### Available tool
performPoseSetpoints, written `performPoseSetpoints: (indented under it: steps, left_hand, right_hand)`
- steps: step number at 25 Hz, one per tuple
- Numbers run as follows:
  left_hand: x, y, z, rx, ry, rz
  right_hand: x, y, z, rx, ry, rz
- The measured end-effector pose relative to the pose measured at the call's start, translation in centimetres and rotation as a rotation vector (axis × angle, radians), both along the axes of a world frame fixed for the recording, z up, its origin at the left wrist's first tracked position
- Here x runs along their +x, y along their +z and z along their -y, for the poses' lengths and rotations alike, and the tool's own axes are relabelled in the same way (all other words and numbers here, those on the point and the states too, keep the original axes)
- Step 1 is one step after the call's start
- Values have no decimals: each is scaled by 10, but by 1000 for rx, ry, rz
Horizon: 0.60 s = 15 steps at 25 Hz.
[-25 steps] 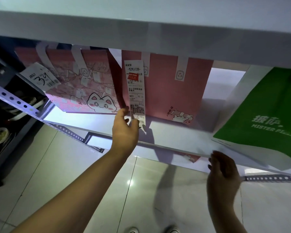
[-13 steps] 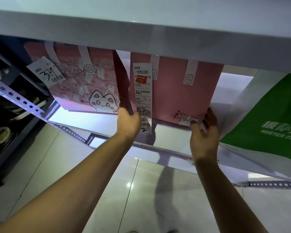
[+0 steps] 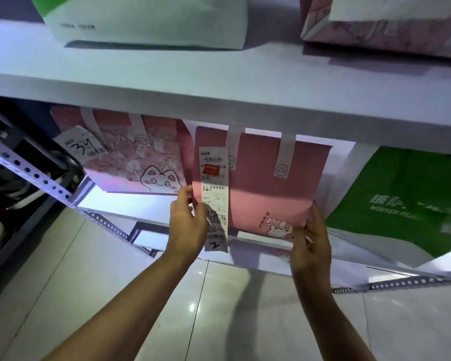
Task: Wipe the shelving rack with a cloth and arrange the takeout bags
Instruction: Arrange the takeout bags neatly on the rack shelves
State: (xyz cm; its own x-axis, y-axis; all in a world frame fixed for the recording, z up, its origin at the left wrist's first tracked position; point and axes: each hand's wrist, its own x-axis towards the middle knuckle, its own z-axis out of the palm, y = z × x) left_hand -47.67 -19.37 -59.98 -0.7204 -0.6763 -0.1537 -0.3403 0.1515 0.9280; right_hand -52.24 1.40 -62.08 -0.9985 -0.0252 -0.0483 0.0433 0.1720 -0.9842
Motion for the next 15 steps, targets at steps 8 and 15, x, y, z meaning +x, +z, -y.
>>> performPoseSetpoints:
  steps: [8, 15]
  left_hand:
    - [79, 41, -15, -36, -67, 14]
    - [157, 97, -54, 65, -37, 28]
  right_hand:
    - [76, 43, -17, -36, -129, 72]
    - [159, 92, -55, -68, -123, 174]
